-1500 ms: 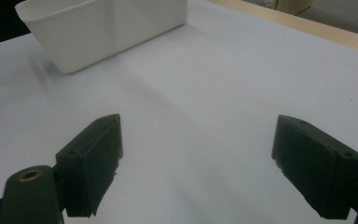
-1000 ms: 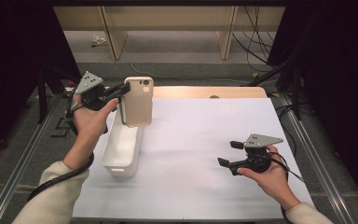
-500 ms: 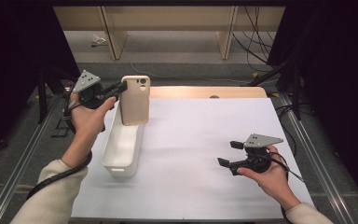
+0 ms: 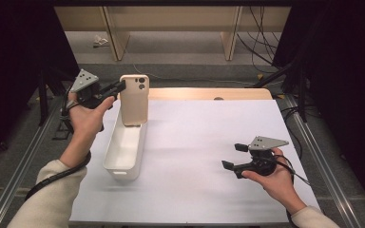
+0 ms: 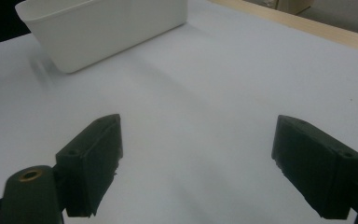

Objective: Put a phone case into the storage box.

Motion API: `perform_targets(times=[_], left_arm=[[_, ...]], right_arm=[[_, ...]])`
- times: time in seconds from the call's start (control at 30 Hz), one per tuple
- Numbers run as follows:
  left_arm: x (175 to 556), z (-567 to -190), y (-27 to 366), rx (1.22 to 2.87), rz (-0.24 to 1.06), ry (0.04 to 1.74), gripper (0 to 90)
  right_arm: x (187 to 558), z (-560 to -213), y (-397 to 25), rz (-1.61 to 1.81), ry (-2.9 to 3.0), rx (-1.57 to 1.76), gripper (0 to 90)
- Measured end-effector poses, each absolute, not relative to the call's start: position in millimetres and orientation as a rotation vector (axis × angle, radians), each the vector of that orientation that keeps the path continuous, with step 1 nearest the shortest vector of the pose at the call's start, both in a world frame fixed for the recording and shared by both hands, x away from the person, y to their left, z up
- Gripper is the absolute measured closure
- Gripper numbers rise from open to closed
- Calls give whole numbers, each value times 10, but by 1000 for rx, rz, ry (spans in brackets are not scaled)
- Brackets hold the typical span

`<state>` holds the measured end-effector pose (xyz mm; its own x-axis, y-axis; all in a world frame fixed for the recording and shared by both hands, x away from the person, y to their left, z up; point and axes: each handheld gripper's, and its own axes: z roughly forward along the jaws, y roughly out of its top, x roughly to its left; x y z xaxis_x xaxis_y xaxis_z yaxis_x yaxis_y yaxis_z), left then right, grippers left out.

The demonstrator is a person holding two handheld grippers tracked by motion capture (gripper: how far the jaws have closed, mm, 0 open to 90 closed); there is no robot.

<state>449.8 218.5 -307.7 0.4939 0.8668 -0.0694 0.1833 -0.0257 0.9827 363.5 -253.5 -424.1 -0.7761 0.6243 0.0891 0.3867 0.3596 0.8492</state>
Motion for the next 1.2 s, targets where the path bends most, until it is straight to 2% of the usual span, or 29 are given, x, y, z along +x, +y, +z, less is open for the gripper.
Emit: perform_targets(times=[1.2], left_arm=[[4701, -3139, 2340, 1532, 740, 976, 817]], right_arm=[[3636, -4242, -2536, 1383, 2373, 903, 171]])
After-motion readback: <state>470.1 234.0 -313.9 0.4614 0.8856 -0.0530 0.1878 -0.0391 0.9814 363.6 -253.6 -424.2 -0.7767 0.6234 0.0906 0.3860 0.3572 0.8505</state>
